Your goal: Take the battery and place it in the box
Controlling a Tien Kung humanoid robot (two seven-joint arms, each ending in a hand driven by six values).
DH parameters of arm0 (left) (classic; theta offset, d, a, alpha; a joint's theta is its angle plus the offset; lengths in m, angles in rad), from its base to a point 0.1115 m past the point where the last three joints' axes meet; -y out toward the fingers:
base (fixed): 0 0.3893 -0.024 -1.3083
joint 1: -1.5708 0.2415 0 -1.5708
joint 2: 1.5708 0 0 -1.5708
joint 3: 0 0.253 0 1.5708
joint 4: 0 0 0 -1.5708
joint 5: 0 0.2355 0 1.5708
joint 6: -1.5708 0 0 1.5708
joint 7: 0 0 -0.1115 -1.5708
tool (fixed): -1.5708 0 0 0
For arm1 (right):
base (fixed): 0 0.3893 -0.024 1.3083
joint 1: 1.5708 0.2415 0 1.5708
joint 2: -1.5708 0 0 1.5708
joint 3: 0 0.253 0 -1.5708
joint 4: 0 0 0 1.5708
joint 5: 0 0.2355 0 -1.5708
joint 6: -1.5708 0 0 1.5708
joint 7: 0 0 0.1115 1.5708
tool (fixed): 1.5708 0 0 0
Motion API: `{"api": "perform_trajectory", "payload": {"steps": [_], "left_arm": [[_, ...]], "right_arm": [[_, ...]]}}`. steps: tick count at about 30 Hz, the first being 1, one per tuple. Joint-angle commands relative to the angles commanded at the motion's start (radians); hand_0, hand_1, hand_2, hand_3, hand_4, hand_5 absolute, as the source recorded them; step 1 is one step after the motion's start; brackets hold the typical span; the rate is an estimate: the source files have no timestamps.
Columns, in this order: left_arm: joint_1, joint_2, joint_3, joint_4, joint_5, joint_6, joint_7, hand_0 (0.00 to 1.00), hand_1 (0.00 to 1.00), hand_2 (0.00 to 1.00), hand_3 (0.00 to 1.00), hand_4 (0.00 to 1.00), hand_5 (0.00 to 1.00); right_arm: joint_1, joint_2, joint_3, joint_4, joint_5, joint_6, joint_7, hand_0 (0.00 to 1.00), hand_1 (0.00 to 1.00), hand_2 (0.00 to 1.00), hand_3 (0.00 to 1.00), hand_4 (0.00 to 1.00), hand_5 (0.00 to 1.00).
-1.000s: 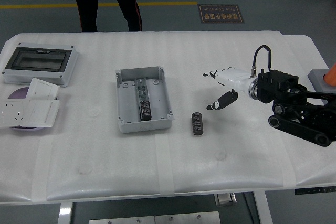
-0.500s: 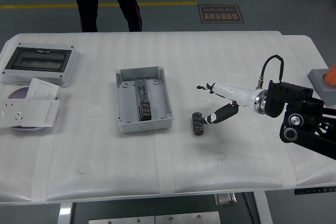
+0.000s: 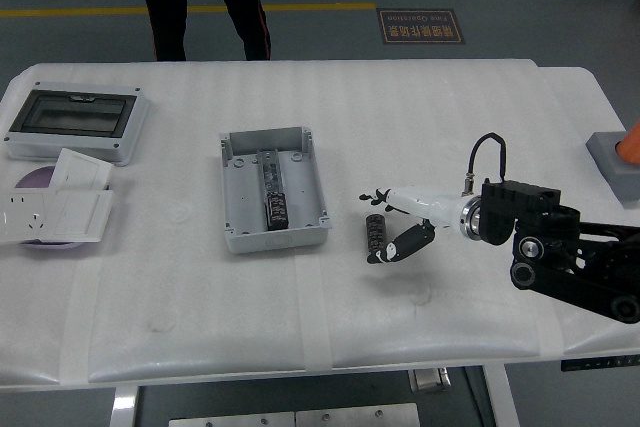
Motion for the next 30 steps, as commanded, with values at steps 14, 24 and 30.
{"api": "perform_trajectory", "payload": {"steps": [14,24,30], "left_arm": [[-0.003,0.002,0.019,-0.001,-0.028,0.007,-0.014,0.547,0.652,0.562,0.542,0.446,0.428],[-0.004,0.003,0.025,0.000,-0.037,0.011,-0.019,0.546,0.650,0.560,0.540,0.445,0.428],[-0.006,0.005,0.026,0.000,-0.041,0.017,-0.025,0.545,0.650,0.559,0.539,0.445,0.429]], "right_arm": [[0.001,0.021,-0.027,-0.046,-0.025,-0.032,0.008,0.998,0.847,0.899,0.998,0.893,0.457],[-0.007,0.032,-0.054,-0.056,-0.030,-0.045,0.014,0.998,0.737,0.732,0.850,0.695,0.271],[-0.006,0.031,-0.057,-0.056,-0.032,-0.061,0.019,0.994,0.727,0.713,0.802,0.648,0.228]]}}
